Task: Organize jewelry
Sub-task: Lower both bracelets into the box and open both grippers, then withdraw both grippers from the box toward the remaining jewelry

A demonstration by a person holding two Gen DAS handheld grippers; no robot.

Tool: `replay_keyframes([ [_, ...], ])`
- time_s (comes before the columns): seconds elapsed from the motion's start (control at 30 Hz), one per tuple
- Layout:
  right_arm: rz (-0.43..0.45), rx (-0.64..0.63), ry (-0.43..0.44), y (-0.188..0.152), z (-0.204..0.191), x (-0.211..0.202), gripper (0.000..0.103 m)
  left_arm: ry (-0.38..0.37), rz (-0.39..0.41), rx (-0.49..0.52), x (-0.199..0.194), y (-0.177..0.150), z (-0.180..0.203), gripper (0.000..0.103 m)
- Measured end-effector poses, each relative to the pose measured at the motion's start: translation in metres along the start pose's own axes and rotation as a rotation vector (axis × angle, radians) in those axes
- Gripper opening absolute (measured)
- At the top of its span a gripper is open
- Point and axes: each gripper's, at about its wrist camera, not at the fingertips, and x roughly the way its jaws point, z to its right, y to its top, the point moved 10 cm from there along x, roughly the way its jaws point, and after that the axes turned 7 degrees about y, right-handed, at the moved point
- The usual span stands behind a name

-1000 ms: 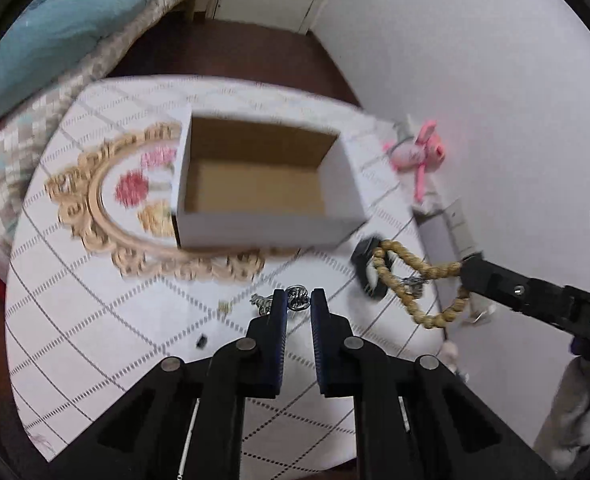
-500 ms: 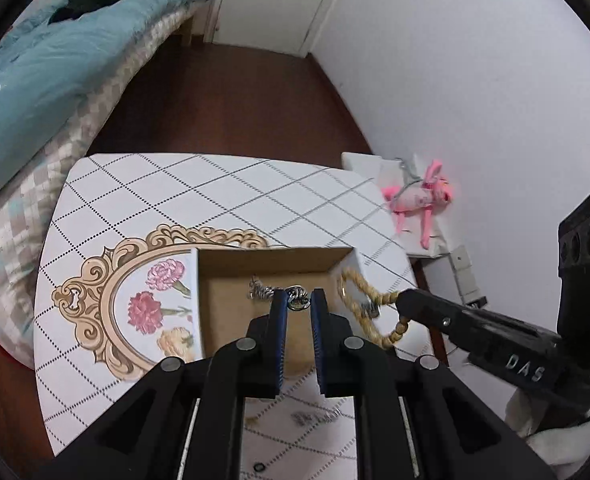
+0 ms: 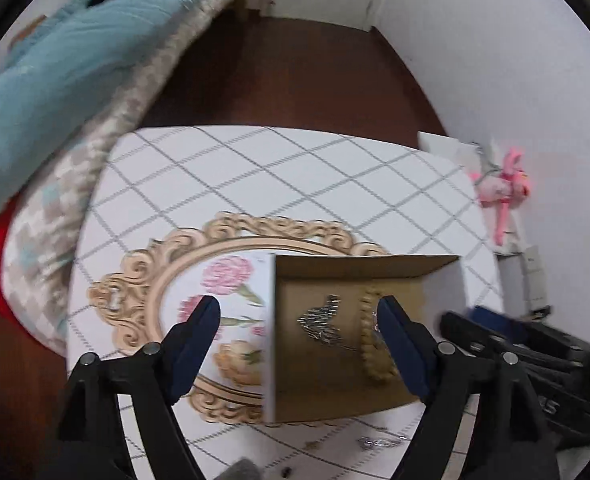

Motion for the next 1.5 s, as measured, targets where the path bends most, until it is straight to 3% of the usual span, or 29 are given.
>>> replay_keyframes([
  [0.1,0.039,-0.074,-0.130,-0.005,0.010,-0.011,0.065,0.054,0.019,0.000,0.004,-0.007,-0.009,0.083],
  [0.17,0.053,-0.113,-0.223,-0.009,0.016,-0.017,0.084,0.086,0.040,0.012,0.007,-0.014,-0.013,0.103],
  [0.23,0.062,-0.143,-0.307,-0.013,0.023,-0.020,0.094,0.108,0.041,0.027,0.010,-0.022,-0.013,0.103],
  [0.37,0.060,-0.152,-0.383,-0.021,0.038,-0.017,0.096,0.132,0.028,0.040,0.016,-0.033,-0.014,0.103],
  [0.67,0.090,-0.142,-0.385,-0.029,0.042,-0.021,0.098,0.140,0.066,0.043,0.000,-0.038,-0.010,0.103],
  [1.03,0.223,-0.149,-0.398,-0.047,0.018,-0.077,0.098,0.169,0.181,0.020,-0.065,-0.046,-0.012,0.103],
  [1.5,0.361,-0.152,-0.339,-0.071,-0.015,-0.151,0.098,0.122,0.242,-0.009,-0.130,-0.059,-0.009,0.103],
])
